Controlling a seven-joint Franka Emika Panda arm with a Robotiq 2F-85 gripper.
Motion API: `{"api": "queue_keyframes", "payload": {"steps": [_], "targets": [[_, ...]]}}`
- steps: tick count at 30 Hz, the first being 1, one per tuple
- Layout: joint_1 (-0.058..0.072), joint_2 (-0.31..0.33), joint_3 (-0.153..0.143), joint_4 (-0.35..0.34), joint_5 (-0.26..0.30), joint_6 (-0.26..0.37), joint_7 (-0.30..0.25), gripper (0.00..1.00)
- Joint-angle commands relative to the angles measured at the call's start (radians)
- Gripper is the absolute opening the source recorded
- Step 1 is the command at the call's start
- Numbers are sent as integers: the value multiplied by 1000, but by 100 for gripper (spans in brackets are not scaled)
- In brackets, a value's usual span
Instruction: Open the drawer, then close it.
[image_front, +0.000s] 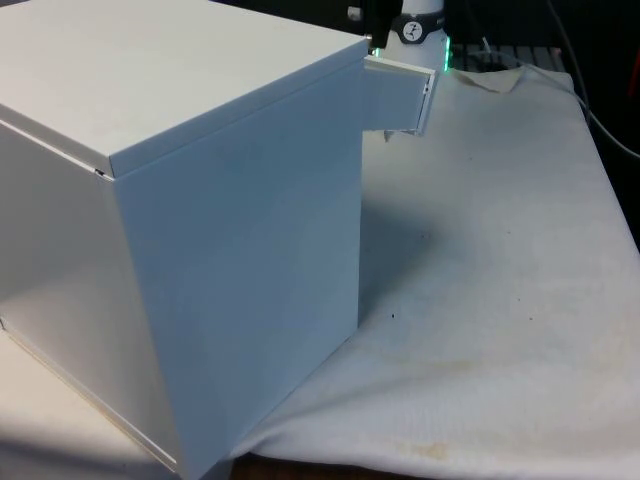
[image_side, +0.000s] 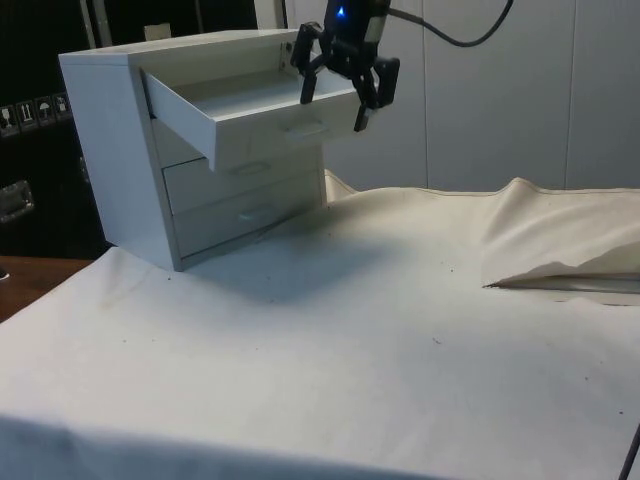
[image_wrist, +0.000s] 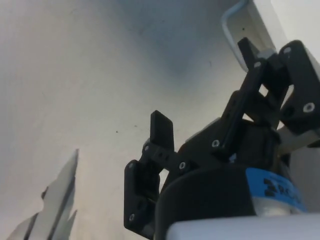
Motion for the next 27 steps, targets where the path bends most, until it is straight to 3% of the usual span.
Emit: {"api": "queue_keyframes", "payload": {"steps": [1,6,7,8,15,16,17,24,25,26,27], "targets": [[-19,16,12,12,-36,8,30,100],[-18,39,10,19,-99,10,97,100],[-1,31,-1,10,-74,1,80,100],[-18,43,10,19,-108,10,108,100],[-17,67,6,24,-186,9,201,100],[-1,58,-3,13,-152,1,173,100],[-17,70,6,24,-196,9,213,100],[-15,89,3,27,-274,8,320,100],[-2,83,-4,16,-245,1,296,100],[-14,92,3,29,-284,8,334,100],[-13,96,3,31,-300,8,358,100]]}}
